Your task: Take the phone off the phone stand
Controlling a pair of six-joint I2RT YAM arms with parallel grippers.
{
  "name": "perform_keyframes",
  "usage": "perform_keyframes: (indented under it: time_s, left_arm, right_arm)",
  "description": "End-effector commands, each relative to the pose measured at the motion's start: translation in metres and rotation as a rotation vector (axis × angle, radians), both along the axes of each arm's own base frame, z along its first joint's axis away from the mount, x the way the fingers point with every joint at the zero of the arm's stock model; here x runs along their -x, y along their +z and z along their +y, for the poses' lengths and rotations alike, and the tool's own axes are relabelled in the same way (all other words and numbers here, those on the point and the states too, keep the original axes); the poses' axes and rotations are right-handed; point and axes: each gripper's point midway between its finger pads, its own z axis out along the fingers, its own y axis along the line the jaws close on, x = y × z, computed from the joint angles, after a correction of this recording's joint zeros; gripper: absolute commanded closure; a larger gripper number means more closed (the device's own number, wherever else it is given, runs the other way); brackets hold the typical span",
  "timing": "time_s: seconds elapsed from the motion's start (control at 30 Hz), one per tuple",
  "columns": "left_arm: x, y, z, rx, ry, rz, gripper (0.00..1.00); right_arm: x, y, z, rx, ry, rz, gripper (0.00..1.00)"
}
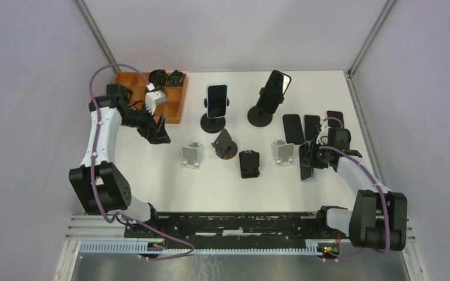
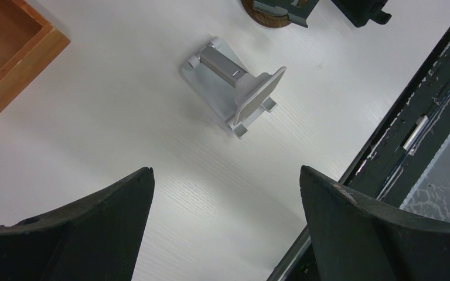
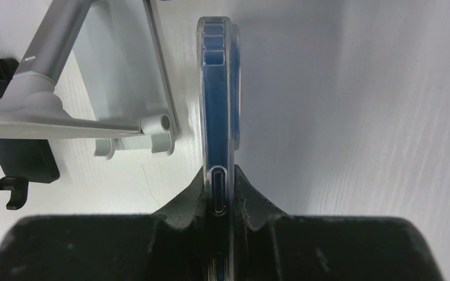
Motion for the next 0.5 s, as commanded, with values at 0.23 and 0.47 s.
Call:
perform_keyframes:
  time_s: [0.23,0.47]
  left_arm:
    - [0.0,0.01,-0.001,-0.002,0.003,-0.044,0.0]
    - [0.0,0.009,-0.001,0.001,0.003,-0.039,0.0]
  right_arm:
    - [0.035,-0.024,0.04,-0.155,0.121,0.134,0.68]
    - [0.007,0.005,-0.014,0.126,-0.055,0.064,0.25]
